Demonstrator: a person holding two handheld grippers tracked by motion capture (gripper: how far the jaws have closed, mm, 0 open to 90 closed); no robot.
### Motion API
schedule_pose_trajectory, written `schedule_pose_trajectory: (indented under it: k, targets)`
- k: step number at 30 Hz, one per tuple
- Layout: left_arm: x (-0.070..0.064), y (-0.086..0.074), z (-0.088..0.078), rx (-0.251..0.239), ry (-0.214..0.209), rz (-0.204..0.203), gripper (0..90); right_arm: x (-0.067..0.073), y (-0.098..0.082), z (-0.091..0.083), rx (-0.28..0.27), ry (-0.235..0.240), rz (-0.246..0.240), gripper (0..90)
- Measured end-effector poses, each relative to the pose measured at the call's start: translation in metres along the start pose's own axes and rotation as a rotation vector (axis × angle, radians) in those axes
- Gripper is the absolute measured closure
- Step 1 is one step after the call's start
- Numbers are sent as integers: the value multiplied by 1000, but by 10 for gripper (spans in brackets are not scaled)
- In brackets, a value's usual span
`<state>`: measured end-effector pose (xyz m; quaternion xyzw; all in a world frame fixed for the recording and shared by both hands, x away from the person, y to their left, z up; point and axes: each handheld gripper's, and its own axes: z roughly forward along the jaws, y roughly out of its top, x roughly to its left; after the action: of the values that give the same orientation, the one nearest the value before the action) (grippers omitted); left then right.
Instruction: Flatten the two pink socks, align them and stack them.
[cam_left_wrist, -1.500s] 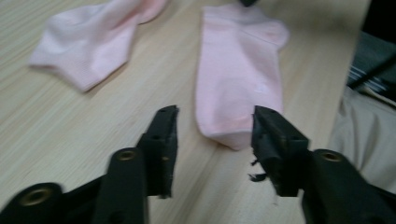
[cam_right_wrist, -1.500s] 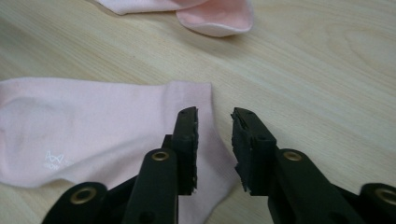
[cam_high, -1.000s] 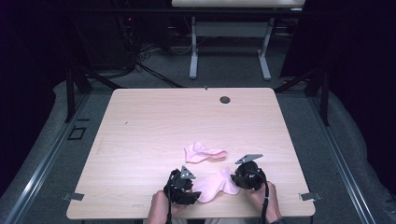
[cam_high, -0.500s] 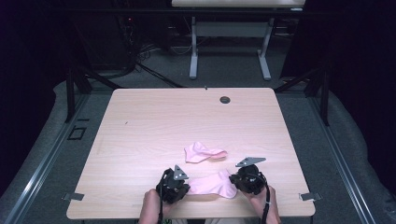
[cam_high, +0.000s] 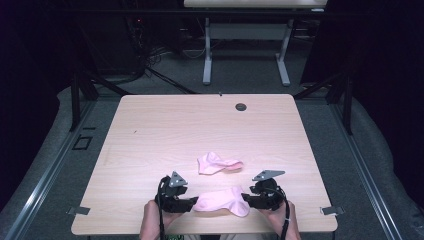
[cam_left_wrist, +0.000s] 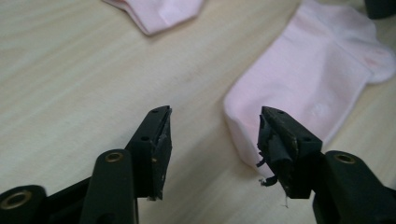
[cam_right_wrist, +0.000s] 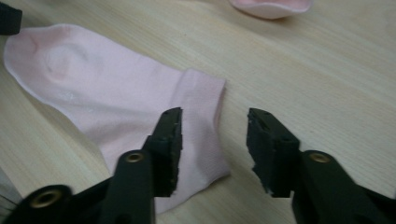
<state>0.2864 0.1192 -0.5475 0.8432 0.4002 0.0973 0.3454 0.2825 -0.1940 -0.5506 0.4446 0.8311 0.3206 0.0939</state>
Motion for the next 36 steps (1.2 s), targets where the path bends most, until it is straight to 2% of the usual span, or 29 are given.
schedule_pose_trajectory:
  k: [2, 5, 10, 15, 17, 20, 24, 26, 29, 33, 36]
  targets:
    - [6, 9, 2, -13, 25, -11, 413, -3, 0, -3, -12, -2, 13, 415]
    - [10, 25, 12, -11, 46, 1, 413, -6, 0, -7, -30, -9, 24, 382]
    - [18, 51, 38, 21, 73, 1, 446, -8, 1, -10, -53, -17, 36, 371]
    - [18, 61, 58, 53, 87, -7, 516, -12, 6, -13, -61, -34, 20, 373]
    - [17, 62, 61, 56, 91, 1, 527, -17, 14, -13, -73, -45, -2, 379]
    - [17, 63, 65, 64, 100, 1, 549, -26, 32, -10, -88, -59, -8, 405]
    - [20, 63, 68, 71, 114, 6, 591, -35, 61, 9, -72, -61, -36, 434]
    - [20, 64, 70, 73, 114, 12, 617, -36, 71, 22, -55, -58, -56, 468]
    - [21, 65, 72, 77, 112, 24, 663, -40, 82, 43, -1, -70, -83, 531]
    - [22, 65, 79, 90, 119, 41, 756, -42, 84, 57, 51, -47, -96, 709]
    - [22, 66, 80, 85, 123, 64, 830, -40, 80, 60, 58, -40, -99, 831]
